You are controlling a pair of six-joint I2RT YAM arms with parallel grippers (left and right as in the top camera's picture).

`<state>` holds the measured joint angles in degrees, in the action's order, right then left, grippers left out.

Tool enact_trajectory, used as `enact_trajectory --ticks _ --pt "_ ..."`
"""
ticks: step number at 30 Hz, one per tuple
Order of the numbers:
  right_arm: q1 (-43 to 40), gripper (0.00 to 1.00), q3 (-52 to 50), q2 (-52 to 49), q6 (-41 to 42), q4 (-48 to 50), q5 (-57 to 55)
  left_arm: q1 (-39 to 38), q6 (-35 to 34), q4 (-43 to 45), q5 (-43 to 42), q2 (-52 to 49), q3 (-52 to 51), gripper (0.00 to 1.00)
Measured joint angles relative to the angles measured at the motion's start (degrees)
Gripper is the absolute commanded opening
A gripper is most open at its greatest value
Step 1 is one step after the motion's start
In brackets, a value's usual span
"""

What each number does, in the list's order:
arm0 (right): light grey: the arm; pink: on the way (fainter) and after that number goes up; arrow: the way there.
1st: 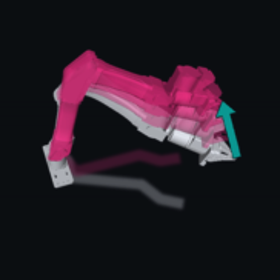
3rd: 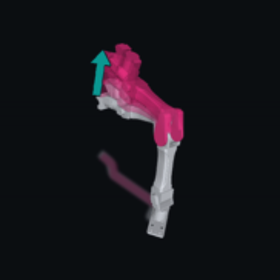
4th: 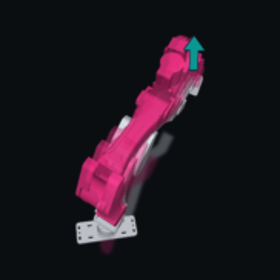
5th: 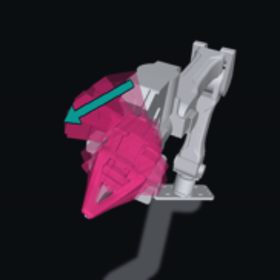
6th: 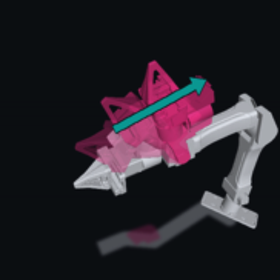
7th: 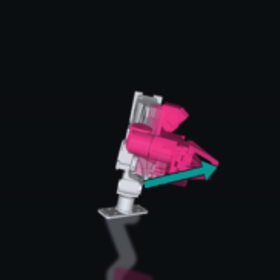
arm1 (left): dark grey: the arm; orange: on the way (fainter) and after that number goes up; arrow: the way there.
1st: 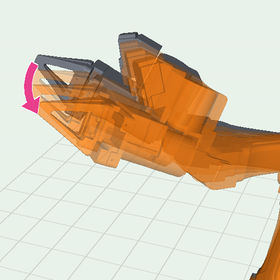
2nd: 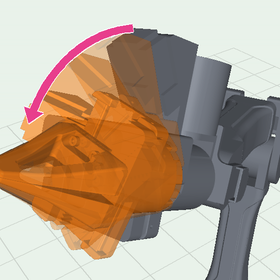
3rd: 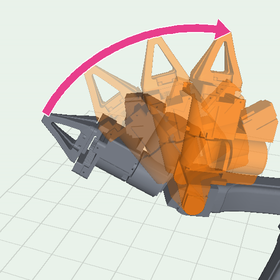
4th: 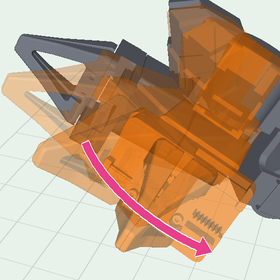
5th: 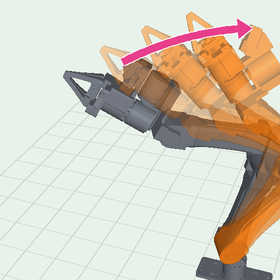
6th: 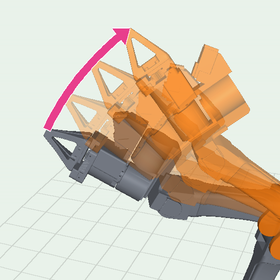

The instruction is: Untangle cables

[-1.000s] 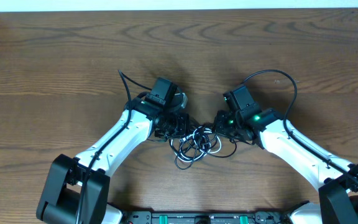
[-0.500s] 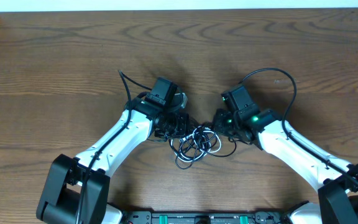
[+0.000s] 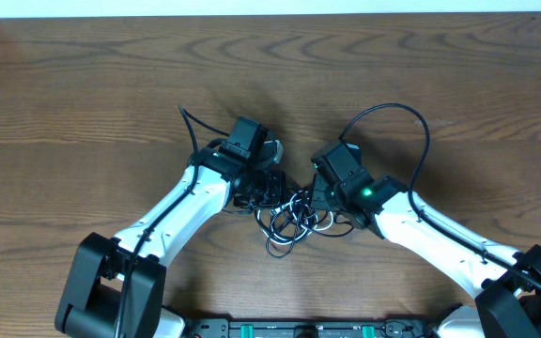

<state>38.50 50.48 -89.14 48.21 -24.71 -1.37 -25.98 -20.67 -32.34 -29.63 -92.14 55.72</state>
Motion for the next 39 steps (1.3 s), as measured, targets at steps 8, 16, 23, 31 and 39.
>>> enact_trajectory --ticks 8,16,23,31,39 --pt "0.22 0.01 0.02 0.00 1.09 -0.09 1.81 0.00 -0.02 0.02 0.00 0.00 0.00 0.08" --pt "2.25 0.30 -0.04 -0.07 3.06 2.34 -2.47 0.00 -0.02 0.24 0.02 0.00 0.00 0.09" --pt "0.15 0.36 -0.04 0.20 3.72 3.80 0.52 0.00 0.00 0.28 0.02 0.00 0.00 0.09" --pt "-1.95 0.33 -0.04 3.02 3.85 3.34 5.25 0.00 0.00 0.28 1.09 0.00 0.00 0.13" --pt "-1.95 0.01 -0.09 3.02 7.26 -3.32 6.16 0.00 0.35 2.10 1.49 0.00 -0.07 0.52"
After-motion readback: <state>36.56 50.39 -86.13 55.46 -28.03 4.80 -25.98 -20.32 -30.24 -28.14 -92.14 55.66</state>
